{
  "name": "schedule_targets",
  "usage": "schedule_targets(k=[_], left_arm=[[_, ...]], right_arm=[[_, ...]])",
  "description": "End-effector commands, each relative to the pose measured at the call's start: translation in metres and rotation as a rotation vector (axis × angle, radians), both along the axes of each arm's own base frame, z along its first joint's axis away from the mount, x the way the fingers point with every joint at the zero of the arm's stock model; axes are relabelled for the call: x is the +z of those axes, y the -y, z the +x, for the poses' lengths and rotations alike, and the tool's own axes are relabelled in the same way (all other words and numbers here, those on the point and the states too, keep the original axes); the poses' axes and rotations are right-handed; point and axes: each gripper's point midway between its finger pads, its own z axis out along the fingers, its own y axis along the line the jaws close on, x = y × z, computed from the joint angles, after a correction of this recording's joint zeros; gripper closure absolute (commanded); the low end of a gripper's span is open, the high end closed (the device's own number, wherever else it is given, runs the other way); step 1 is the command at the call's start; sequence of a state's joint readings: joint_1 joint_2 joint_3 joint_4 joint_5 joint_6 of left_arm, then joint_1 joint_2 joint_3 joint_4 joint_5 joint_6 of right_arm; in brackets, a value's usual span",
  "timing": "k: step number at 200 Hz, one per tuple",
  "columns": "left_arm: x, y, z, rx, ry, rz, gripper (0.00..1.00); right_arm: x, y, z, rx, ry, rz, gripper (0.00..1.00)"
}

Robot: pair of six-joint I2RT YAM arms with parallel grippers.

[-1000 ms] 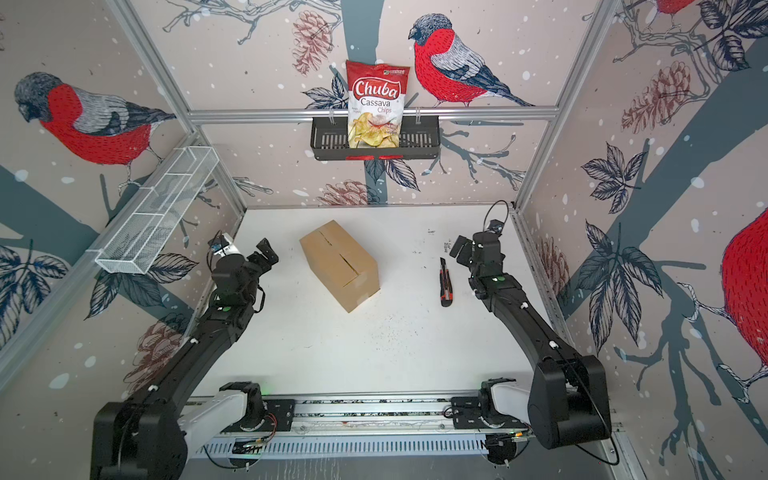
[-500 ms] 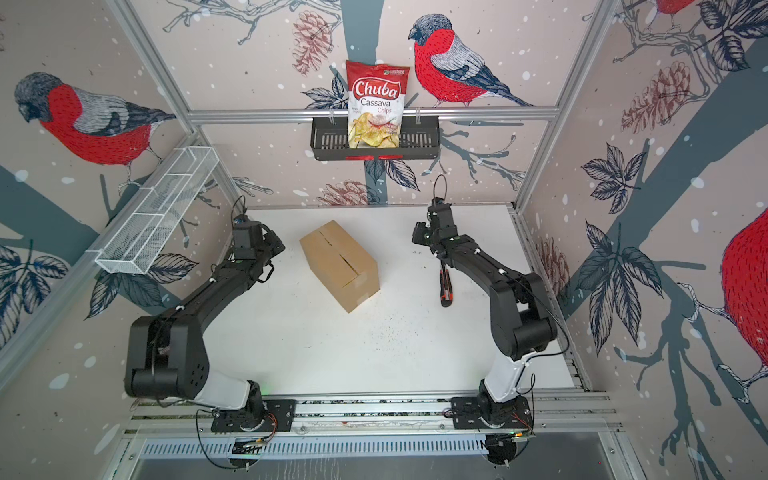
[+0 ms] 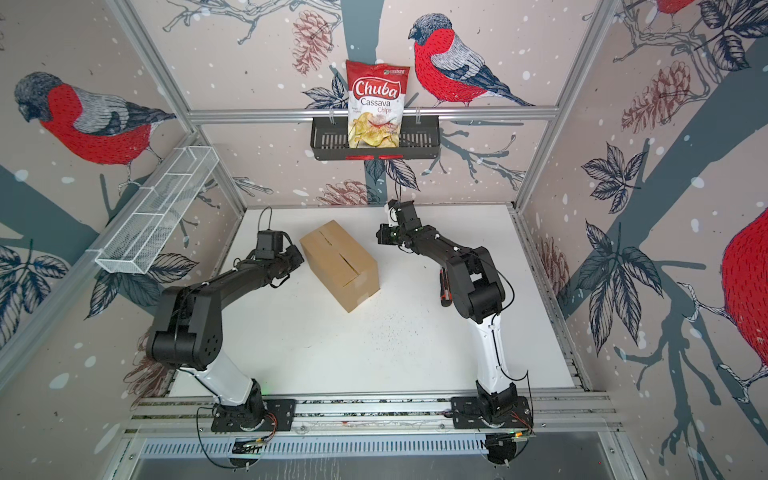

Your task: Unpack the express box

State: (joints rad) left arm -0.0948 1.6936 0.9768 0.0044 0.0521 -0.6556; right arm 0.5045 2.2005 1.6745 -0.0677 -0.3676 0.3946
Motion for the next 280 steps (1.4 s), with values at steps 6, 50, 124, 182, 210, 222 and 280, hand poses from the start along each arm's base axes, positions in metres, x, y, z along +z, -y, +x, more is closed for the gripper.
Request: schedule_targets(k=[6, 50, 124, 182, 210, 222, 280], left_arm=[[0.000, 0.025, 0.009, -0.021, 0.035, -0.035, 1.00], [-0.003, 0.052, 0.001, -0.058, 0.041, -0.065, 1.00], [-0.010, 0.095, -0.054, -0.127, 0.034, -0.101, 1.00], [-0.020, 0.123, -0.113, -0.185, 0.000, -0.131, 1.00], [-0.022, 0.119, -0.128, -0.172, -0.004, -0.124, 1.00], [-0.018, 0.113, -0.131, -0.156, 0.002, -0.109, 1.00], [0.033, 0.079, -0.114, -0.067, 0.086, 0.035, 1.00]], right_arm=[[-0.004, -0.020, -0.020, 0.071, -0.027, 0.009, 1.00], [-0.011, -0.024, -0.064, 0.075, -0.069, 0.028, 0.99], [-0.014, -0.015, -0.132, 0.041, -0.102, 0.018, 0.98], [-0.017, 0.009, -0.181, -0.028, -0.106, -0.009, 0.94], [-0.012, 0.030, -0.188, -0.090, -0.090, -0.023, 0.90], [-0.009, 0.041, -0.187, -0.126, -0.078, -0.049, 0.85], [0.006, 0.139, -0.154, -0.406, -0.047, -0.258, 0.60]])
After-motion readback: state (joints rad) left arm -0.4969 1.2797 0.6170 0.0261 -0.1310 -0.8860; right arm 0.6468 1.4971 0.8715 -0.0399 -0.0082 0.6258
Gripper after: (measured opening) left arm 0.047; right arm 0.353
